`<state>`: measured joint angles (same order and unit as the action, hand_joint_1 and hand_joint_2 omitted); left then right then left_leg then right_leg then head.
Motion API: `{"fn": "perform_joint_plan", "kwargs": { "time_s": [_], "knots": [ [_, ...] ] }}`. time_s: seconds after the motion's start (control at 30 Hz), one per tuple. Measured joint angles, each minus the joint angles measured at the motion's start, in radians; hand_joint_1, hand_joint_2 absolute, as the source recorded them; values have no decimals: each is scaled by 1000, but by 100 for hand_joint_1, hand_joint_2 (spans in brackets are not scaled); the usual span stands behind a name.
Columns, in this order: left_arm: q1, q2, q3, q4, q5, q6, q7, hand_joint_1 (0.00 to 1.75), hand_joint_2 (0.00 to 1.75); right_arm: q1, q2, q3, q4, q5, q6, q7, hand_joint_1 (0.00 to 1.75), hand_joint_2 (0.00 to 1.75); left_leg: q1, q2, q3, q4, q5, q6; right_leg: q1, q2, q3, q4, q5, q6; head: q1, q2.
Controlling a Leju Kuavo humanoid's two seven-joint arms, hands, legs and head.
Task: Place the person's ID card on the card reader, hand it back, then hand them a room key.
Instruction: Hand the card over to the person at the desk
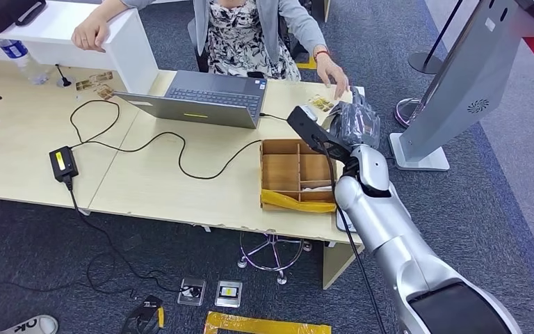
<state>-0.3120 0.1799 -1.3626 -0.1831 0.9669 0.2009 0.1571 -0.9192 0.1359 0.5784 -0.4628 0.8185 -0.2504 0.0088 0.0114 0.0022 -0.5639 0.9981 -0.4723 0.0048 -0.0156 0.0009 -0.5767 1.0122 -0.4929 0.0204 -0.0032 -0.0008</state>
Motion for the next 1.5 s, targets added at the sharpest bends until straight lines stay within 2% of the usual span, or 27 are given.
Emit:
{"fn": "perform_joint_plan", "kwargs": {
  "time_s": [0.8, 0.83, 0.9, 0.93, 0.97, 1.03, 1.33, 1.5],
  "knots": [
    [-2, -6, 0, 0, -1, -12, 1, 0, 0, -2, 14, 0, 53, 20, -6, 18, 175, 175, 0, 0, 0, 0, 0, 0, 0, 0, 0, 0, 0, 0, 0, 0],
    [-2, -6, 0, 0, -1, -11, 1, 0, 0, -2, 14, 0, 53, 20, -5, 18, 153, 175, 0, 0, 0, 0, 0, 0, 0, 0, 0, 0, 0, 0, 0, 0],
    [-2, -6, 0, 0, 0, -11, 1, 0, 0, -2, 16, 0, 53, 21, -5, 19, 65, 175, 0, 0, 0, 0, 0, 0, 0, 0, 0, 0, 0, 0, 0, 0],
    [-2, -6, 0, 0, 0, -11, 1, 0, 0, -2, 16, 0, 53, 20, -6, 18, 22, 131, 0, 0, 0, 0, 0, 0, 0, 0, 0, 0, 0, 0, 0, 0],
    [-2, -6, 0, 0, 0, -10, 1, 0, 0, -2, 17, 0, 53, 19, -9, 17, 0, 87, 0, 0, 0, 0, 0, 0, 0, 0, 0, 0, 0, 0, 0, 0],
    [-2, -6, 0, 0, 1, -6, 0, 0, 0, -2, 18, 0, 53, 17, -20, 11, 0, 0, 0, 0, 0, 0, 0, 0, 0, 0, 0, 0, 0, 0, 0, 0],
    [3, -5, 0, 0, 10, 3, -1, 0, 0, -16, 12, -10, 53, 33, -32, 13, 0, 0, 0, 0, 0, 0, 0, 0, 0, 0, 0, 0, 0, 0, 0, 0],
    [13, -4, 0, 0, 20, 5, -4, 0, 0, -34, -26, -37, 53, -8, -29, 19, 0, 0, 0, 0, 0, 0, 0, 0, 0, 0, 0, 0, 0, 0, 0, 0]
  ]
}}
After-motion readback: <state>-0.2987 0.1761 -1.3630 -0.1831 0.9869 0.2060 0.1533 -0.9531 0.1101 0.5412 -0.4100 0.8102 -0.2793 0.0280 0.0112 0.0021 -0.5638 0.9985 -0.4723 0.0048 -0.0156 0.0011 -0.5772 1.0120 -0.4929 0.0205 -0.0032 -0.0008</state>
